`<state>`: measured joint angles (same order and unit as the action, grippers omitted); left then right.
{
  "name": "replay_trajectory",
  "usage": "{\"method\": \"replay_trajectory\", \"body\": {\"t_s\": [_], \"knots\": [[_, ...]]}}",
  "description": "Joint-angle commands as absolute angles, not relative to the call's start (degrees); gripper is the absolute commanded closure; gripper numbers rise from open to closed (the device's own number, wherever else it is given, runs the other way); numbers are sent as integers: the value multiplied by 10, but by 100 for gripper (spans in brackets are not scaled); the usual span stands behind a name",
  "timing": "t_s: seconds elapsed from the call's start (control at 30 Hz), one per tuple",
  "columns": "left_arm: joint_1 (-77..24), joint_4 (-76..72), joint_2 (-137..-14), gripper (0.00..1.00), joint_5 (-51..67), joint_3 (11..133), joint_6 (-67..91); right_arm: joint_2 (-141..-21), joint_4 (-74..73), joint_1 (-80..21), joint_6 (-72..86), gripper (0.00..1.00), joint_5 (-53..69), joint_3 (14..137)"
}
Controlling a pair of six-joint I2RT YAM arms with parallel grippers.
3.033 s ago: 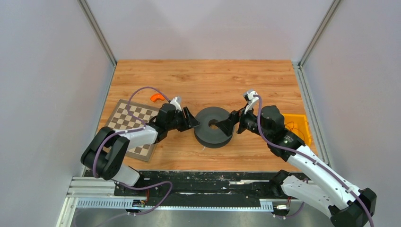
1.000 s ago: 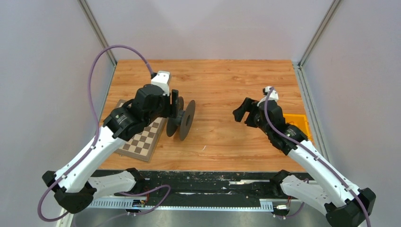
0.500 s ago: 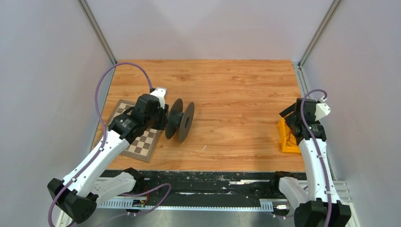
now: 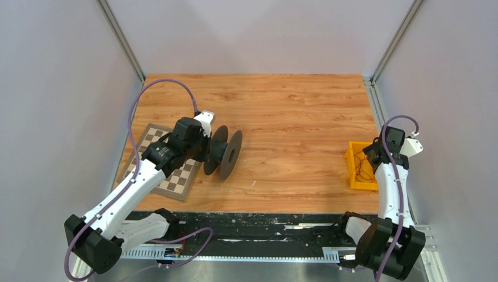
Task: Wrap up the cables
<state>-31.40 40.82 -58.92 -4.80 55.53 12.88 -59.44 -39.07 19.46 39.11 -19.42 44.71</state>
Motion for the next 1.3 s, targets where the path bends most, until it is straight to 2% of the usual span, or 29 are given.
{"method": "replay_trajectory", "body": {"t_s": [0.0, 0.13, 0.4, 0.7, 1.07, 1.27], "knots": [[-311, 383, -584, 91, -29, 555, 112, -613, -350, 212, 386, 41, -205, 429], [-311, 373, -577, 92, -26, 551, 114, -630, -318, 219, 387, 43, -181, 409], [-311, 363, -579, 91, -12, 549, 127, -658, -276, 219, 281, 36, -78, 408], [-312, 363, -589, 89, -11, 549, 125, -623, -282, 218, 221, 34, -29, 416], [-312, 364, -592, 88, -4, 546, 125, -623, -325, 199, 193, 35, -73, 423], [-311, 363, -588, 88, 5, 540, 126, -632, -346, 195, 203, 39, -123, 426]]}}
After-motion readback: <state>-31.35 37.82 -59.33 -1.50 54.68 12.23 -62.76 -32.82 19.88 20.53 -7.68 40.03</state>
